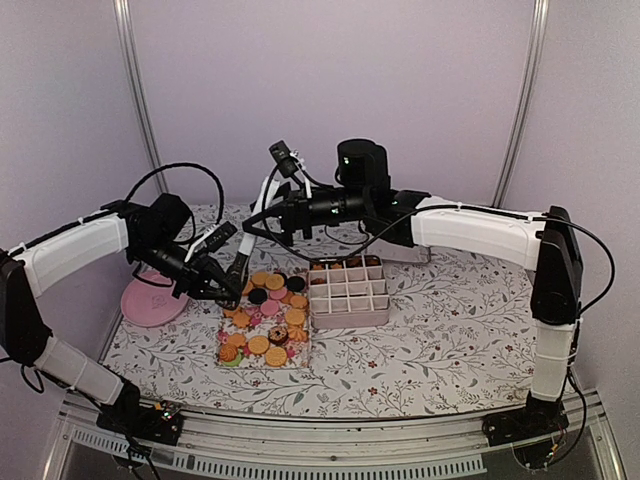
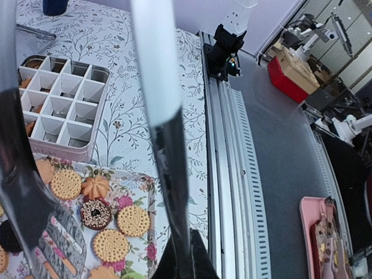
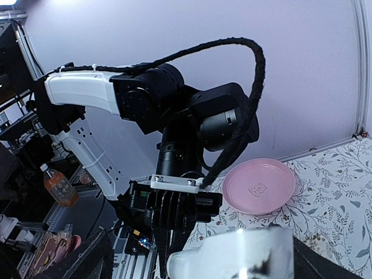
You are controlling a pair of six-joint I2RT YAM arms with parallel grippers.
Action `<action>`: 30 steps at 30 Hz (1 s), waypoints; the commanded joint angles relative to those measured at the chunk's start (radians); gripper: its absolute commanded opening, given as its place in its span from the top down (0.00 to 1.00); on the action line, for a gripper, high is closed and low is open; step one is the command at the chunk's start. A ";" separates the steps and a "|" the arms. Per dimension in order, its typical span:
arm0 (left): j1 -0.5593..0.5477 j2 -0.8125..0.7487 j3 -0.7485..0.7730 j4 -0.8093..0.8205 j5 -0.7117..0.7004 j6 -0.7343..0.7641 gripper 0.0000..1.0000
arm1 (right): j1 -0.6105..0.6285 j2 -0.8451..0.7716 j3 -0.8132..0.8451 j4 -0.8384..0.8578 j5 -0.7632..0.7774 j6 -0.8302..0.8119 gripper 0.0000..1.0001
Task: Pack the cookies
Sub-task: Pass from the left arm to the right
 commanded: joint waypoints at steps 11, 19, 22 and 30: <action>-0.018 -0.032 -0.011 0.051 -0.071 0.003 1.00 | 0.032 0.034 0.052 -0.130 -0.051 -0.076 0.31; -0.020 -0.046 -0.022 0.057 -0.132 0.000 1.00 | 0.032 0.034 0.062 -0.159 -0.073 -0.097 0.48; -0.020 -0.053 -0.023 0.056 -0.141 0.001 1.00 | 0.033 0.034 0.064 -0.165 -0.088 -0.093 0.53; -0.019 -0.056 -0.028 0.052 -0.154 0.007 0.98 | 0.036 0.023 0.059 -0.198 -0.041 -0.122 0.66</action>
